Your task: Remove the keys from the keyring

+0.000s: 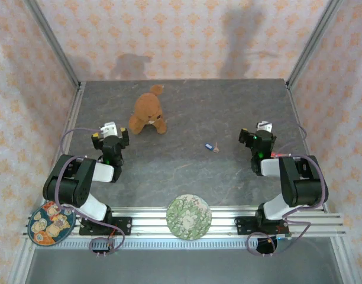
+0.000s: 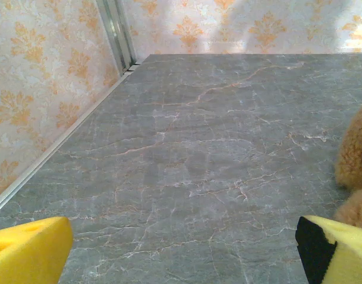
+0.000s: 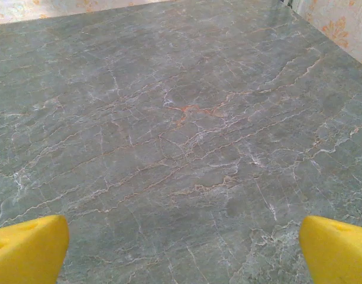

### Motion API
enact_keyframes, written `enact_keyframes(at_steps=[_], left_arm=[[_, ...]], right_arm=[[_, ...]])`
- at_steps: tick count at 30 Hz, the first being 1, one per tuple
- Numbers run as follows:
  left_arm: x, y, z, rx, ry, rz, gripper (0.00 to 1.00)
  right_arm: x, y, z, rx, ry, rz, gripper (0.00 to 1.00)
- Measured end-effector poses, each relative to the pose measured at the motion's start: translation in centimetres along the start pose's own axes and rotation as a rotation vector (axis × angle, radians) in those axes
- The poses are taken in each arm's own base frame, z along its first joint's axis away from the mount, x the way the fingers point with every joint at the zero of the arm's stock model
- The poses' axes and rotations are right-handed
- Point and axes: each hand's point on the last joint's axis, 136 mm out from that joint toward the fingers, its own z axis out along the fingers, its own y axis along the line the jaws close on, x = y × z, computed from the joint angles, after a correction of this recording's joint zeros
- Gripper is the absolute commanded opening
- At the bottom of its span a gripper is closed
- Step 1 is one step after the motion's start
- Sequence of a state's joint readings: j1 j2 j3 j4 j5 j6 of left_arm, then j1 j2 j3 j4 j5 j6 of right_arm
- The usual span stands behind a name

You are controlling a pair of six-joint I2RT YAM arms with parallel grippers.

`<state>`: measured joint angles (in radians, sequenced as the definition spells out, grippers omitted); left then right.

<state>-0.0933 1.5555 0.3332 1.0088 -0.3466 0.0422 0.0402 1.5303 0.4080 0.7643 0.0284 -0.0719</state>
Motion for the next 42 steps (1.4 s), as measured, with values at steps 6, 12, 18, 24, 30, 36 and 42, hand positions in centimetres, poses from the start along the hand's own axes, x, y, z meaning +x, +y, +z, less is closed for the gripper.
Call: enact_keyframes(at_steps=[6, 12, 18, 24, 30, 36, 42], left_arm=[[0.1, 0.0, 0.0, 0.0, 0.003, 0.002, 1.0], [0.1, 0.0, 0.0, 0.0, 0.003, 0.002, 1.0], [0.1, 0.0, 0.0, 0.0, 0.003, 0.002, 1.0], [0.1, 0.0, 0.0, 0.0, 0.003, 0.002, 1.0], [0.1, 0.0, 0.0, 0.0, 0.003, 0.002, 1.0], [-0.3, 0.2, -0.2, -0.001, -0.006, -0.012, 1.0], [-1.6, 0.3, -1.5, -0.029, -0.031, -0.013, 1.0]], right_arm=[[0.0, 0.0, 0.0, 0.0, 0.0, 0.0, 0.99], [0.0, 0.0, 0.0, 0.0, 0.0, 0.0, 0.99], [0.0, 0.0, 0.0, 0.0, 0.0, 0.001, 0.99], [0.0, 0.0, 0.0, 0.0, 0.0, 0.001, 0.99], [0.0, 0.0, 0.0, 0.0, 0.0, 0.001, 0.99], [-1.1, 0.9, -0.2, -0.039, 0.043, -0.015, 0.99], [-7.8, 2.0, -2.8, -0.1, -0.067, 0.024, 0.99]])
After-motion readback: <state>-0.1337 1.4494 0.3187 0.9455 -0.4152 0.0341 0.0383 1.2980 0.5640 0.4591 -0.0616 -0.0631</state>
